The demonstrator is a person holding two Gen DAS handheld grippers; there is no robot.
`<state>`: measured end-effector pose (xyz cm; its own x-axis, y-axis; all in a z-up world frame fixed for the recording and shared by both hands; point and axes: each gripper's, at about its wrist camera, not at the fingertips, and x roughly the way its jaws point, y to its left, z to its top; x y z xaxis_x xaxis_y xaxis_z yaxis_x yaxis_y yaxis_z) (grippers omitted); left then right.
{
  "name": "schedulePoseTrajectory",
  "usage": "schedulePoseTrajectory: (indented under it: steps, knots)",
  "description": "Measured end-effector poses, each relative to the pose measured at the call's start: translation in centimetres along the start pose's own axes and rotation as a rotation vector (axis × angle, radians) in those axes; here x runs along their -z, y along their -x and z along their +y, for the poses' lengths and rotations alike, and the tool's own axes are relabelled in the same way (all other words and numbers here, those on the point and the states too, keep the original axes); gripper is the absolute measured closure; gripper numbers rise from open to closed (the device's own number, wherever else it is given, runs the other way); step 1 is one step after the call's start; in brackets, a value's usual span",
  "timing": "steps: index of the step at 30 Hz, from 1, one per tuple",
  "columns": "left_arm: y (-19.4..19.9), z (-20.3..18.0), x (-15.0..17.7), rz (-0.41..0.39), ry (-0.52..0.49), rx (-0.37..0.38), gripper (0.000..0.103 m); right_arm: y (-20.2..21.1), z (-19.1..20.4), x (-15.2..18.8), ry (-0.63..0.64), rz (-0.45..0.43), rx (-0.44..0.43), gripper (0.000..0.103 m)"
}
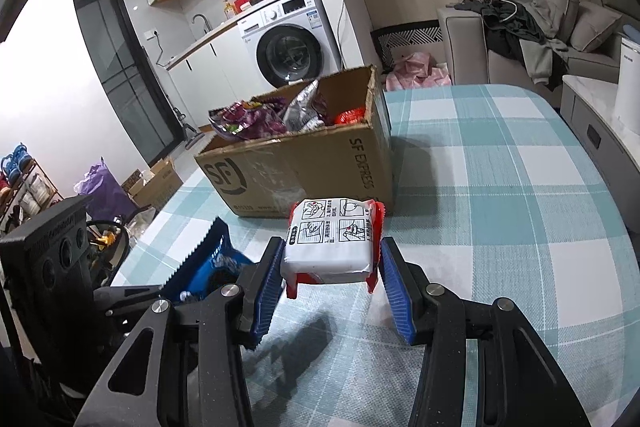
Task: Organize snacks
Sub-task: 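Lift both held packs and carry them over the box with both grippers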
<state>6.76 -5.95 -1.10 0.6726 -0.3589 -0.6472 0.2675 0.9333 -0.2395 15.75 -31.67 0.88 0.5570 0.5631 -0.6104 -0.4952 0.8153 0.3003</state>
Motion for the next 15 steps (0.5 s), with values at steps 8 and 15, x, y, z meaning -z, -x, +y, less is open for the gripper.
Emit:
schedulePoseTrajectory:
  steps: [8,15]
  knots:
    - [2.2,2.4,-2.2,-0.058,0.027,-0.04,0.084,1.3,1.5,-0.9,0.033,-0.045,-0.025,0.054]
    - [5.0,4.6,-4.6,-0.103,0.024,-0.088,0.084,1.8,2.6,-2.7,0.057,-0.086,-0.041,0.054]
